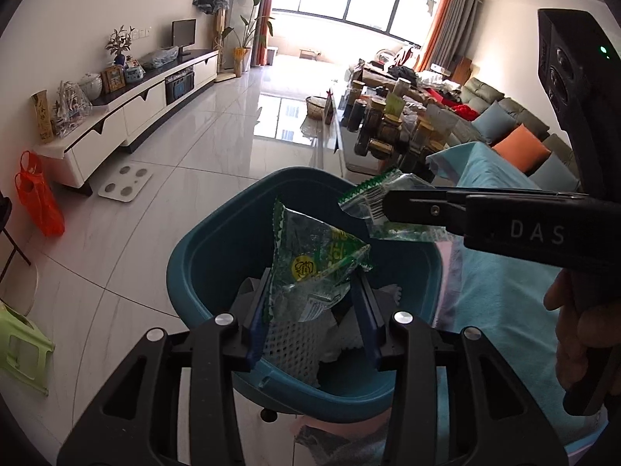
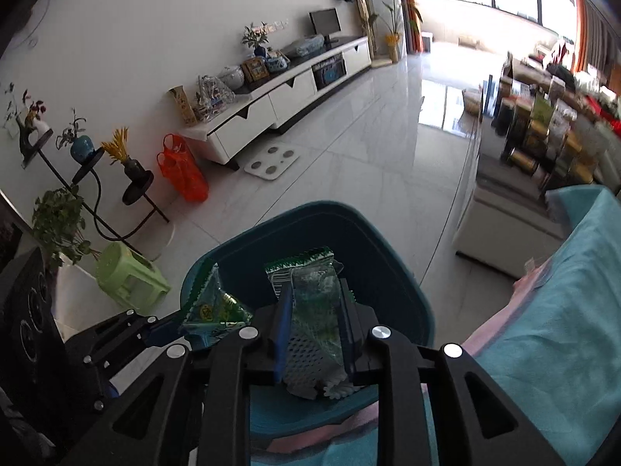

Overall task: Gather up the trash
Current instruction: 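Open both tools to drop the bag and wrapper into the bin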

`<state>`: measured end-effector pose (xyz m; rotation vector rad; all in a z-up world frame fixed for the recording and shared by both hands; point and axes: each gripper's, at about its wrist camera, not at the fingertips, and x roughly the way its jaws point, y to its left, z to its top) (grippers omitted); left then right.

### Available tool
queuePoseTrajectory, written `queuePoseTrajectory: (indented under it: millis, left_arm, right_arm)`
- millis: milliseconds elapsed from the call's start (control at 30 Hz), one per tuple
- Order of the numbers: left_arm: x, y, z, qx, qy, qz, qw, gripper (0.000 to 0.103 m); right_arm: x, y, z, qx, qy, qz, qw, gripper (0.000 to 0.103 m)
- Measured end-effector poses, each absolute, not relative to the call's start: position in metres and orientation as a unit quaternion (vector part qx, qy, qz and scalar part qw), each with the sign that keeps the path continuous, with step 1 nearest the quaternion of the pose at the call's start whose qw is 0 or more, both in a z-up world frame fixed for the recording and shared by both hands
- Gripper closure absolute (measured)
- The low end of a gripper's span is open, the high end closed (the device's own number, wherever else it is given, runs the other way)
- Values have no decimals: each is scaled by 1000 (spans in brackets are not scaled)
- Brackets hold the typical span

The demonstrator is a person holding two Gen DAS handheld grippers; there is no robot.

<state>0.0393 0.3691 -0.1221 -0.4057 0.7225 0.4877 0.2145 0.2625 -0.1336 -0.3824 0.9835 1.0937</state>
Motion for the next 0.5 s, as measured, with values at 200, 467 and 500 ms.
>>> queuePoseTrajectory:
  millis: [200, 467, 500]
  left_arm:
    - [48, 373, -131, -202, 350, 239, 883, 48]
    - [48, 369, -125, -194, 339, 251, 886, 25]
    - [47, 369, -123, -194, 337, 253, 886, 24]
  right_arm:
    - [220, 261, -135, -169, 455, 490, 724, 67]
    - [228, 247, -124, -145, 444, 485, 739, 61]
    - [231, 245, -122, -141, 442, 486, 741, 61]
